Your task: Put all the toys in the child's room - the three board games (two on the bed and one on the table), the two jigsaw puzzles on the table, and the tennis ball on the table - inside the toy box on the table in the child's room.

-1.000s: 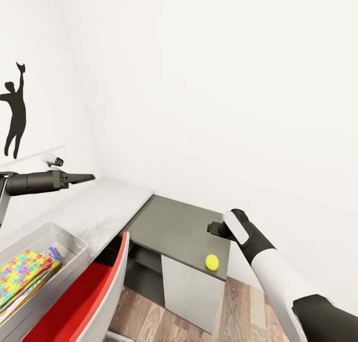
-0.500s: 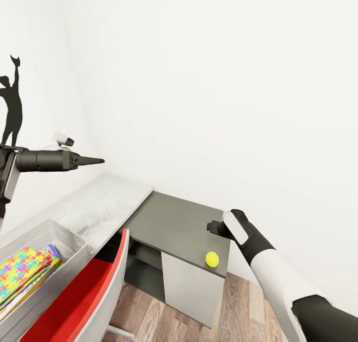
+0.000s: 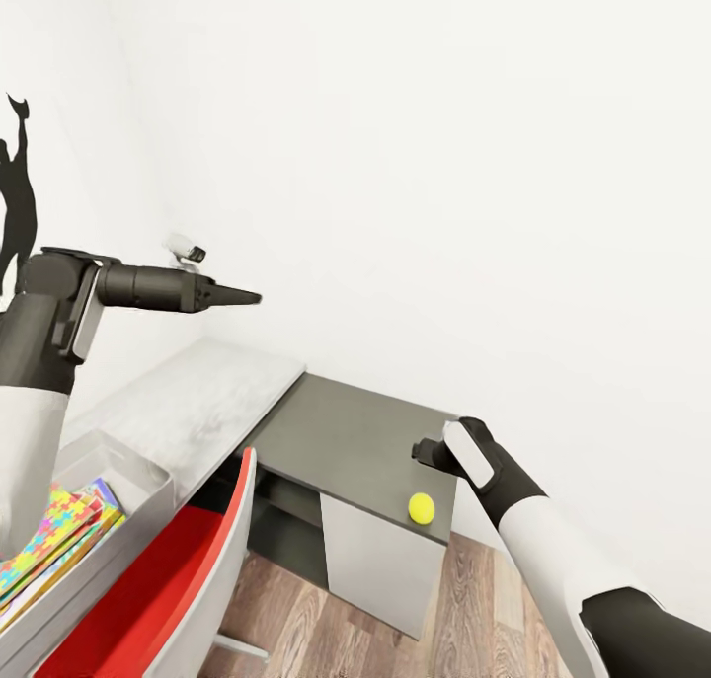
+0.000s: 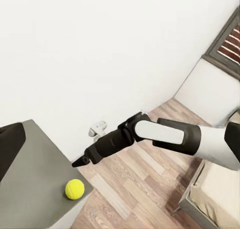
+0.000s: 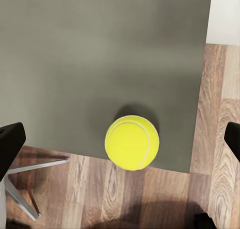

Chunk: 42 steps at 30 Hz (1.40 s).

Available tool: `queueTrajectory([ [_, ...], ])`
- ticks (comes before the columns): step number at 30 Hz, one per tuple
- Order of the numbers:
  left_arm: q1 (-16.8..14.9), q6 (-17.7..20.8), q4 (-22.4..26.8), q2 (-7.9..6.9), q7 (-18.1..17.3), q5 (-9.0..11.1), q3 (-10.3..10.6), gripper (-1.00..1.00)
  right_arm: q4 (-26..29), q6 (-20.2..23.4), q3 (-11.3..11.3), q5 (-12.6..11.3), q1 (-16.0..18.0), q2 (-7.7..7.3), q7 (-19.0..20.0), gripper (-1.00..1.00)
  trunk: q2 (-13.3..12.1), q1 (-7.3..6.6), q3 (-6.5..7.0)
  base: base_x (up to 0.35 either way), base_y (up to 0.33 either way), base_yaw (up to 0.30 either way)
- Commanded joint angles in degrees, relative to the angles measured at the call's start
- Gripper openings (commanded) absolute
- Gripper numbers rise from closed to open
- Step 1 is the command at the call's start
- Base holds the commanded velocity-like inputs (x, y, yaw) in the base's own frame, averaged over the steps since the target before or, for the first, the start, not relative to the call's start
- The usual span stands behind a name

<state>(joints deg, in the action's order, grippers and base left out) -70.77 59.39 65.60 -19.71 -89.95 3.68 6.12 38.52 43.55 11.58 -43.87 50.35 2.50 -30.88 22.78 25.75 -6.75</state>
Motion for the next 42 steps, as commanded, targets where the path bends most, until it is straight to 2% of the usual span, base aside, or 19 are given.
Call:
queueTrajectory([
  [1,-0.7,0.61,-0.05,0.25,-0.05,0.23,0.34,1.0,0.06,-0.04,0.2,-0.61,0.03,-0.05,-0.59,1.0,0.14,0.04,-0.23,0.0,0.0,0.0],
  [5,-3.52,0.61,-0.27,2.51,-0.05,0.17,0.83,1.0,0.06,-0.95,0.24,-0.6,-0.04,0.02,-0.59,1.0,0.14,0.04,-0.61,0.0,0.0,0.0],
  [9,-5.12,0.61,-0.35,5.84,-0.05,-0.1,1.55,1.0,0.07,-1.51,0.27,-0.57,-0.07,0.11,-0.59,1.0,0.14,0.04,-0.99,0.0,0.0,0.0],
  [14,-6.44,0.61,-0.37,7.48,-0.05,-1.11,3.12,1.0,0.13,-1.64,0.3,-0.54,-0.07,0.18,-0.58,1.0,0.14,0.04,-1.46,0.0,0.0,0.0],
  [18,-7.0,0.61,-0.43,7.98,-0.05,-1.66,4.09,1.0,0.14,-1.69,0.83,-0.36,-0.07,0.21,-0.59,1.0,0.14,0.04,-1.84,0.0,0.0,0.0],
  [25,-7.24,0.61,-0.48,7.8,-0.05,-1.89,4.61,1.0,0.15,-1.77,2.82,0.18,-0.07,0.25,-0.59,1.0,0.14,0.04,-2.5,0.0,0.0,0.0],
  [42,-7.28,0.61,-0.52,7.68,-0.05,-1.92,4.92,1.0,0.07,-1.24,3.39,0.11,-0.07,0.33,-0.71,1.0,0.14,0.04,-4.1,0.0,0.0,0.0],
])
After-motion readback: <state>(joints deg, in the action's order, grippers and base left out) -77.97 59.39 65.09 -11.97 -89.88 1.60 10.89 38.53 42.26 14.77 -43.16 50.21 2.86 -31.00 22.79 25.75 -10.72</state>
